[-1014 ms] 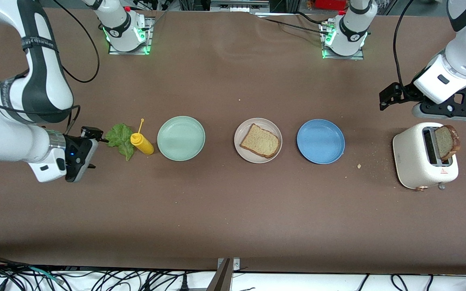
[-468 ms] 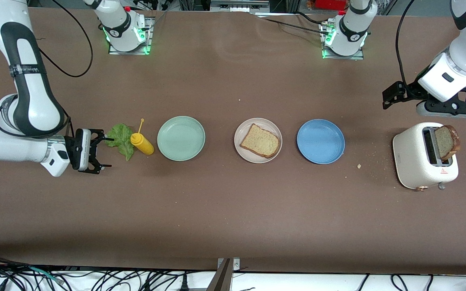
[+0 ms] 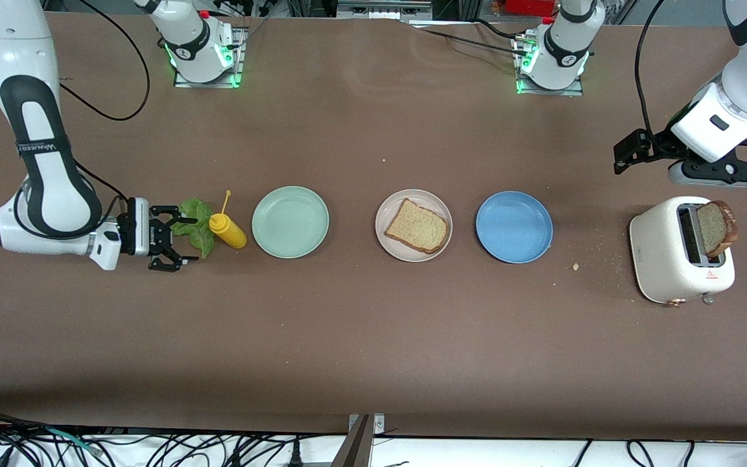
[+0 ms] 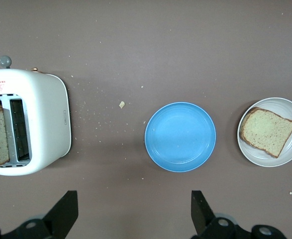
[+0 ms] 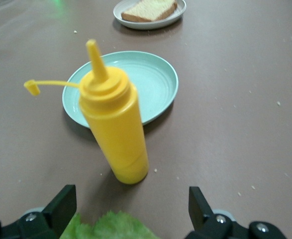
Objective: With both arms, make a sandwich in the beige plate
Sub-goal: 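Grasp the yellow mustard bottle with the right gripper and lift it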
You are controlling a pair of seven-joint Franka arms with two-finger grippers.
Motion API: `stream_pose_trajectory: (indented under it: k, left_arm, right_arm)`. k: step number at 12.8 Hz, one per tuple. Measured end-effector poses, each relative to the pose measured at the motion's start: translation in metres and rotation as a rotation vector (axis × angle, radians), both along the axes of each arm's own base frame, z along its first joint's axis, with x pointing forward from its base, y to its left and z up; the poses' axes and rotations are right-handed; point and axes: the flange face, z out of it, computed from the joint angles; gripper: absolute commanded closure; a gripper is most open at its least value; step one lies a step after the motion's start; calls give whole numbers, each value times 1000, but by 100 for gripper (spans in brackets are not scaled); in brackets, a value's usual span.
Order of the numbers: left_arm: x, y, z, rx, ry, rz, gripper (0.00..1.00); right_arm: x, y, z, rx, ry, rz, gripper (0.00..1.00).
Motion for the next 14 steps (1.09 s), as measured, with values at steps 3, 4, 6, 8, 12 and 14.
stream_pose_trajectory:
  k: [3, 4, 6, 8, 12, 14]
  left_arm:
    - [0, 0, 0, 0, 2, 0, 0]
    - [0, 0, 0, 0, 2, 0, 0]
    - [0, 0, 0, 0, 3, -1, 0]
    - [0, 0, 0, 0, 3, -1, 0]
    - [0, 0, 0, 0, 4, -1, 0]
    - [-1, 0, 0, 0, 4, 0, 0]
  right_arm:
    - [-26, 4, -31, 74, -11, 15, 0]
    - [-31, 4, -36, 83, -8, 15, 0]
    - [-32, 6, -38, 93, -9, 6, 0]
    - [-30, 12, -38, 111, -13, -13, 0]
    - [-25, 42, -40, 110, -38, -44, 49]
    - [-26, 55, -45, 89, -50, -58, 100]
